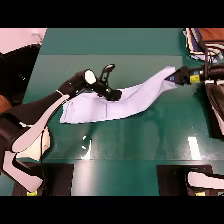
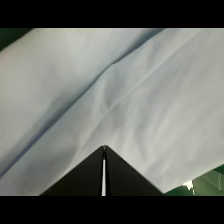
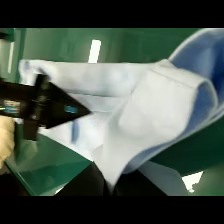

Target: Fold the shirts.

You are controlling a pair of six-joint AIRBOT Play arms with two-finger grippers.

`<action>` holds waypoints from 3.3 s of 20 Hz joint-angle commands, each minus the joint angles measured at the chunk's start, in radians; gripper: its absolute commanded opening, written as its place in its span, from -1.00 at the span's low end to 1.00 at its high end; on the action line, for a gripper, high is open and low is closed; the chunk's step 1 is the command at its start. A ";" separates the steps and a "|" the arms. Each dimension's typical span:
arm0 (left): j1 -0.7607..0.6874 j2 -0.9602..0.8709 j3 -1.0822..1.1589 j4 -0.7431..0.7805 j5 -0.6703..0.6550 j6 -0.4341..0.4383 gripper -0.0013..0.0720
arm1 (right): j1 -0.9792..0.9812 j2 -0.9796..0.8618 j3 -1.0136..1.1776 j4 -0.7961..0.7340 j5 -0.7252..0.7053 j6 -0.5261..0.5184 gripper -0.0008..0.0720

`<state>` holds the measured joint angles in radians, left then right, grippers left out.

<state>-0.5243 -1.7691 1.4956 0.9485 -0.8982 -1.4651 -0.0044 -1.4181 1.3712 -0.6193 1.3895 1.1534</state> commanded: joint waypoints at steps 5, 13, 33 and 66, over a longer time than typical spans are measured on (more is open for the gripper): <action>-0.021 -0.053 0.032 -0.007 -0.026 -0.001 -0.90 | 0.203 0.016 0.230 0.019 -0.002 0.063 -0.95; 0.041 -0.011 0.062 -0.001 -0.096 0.000 -0.90 | 0.355 0.015 0.256 0.018 -0.087 0.048 -0.95; 0.612 0.560 0.060 0.338 -0.282 0.007 -0.90 | 0.822 -0.446 0.521 -0.171 -0.191 0.054 0.07; 0.369 0.558 0.057 0.169 -0.213 0.033 -0.90 | 0.461 -0.325 0.184 0.022 -0.420 0.176 -0.95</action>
<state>-0.0704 -1.2110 1.5528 1.1210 -1.1355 -1.4349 0.5278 -1.7935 1.4906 -0.4889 0.9245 1.3033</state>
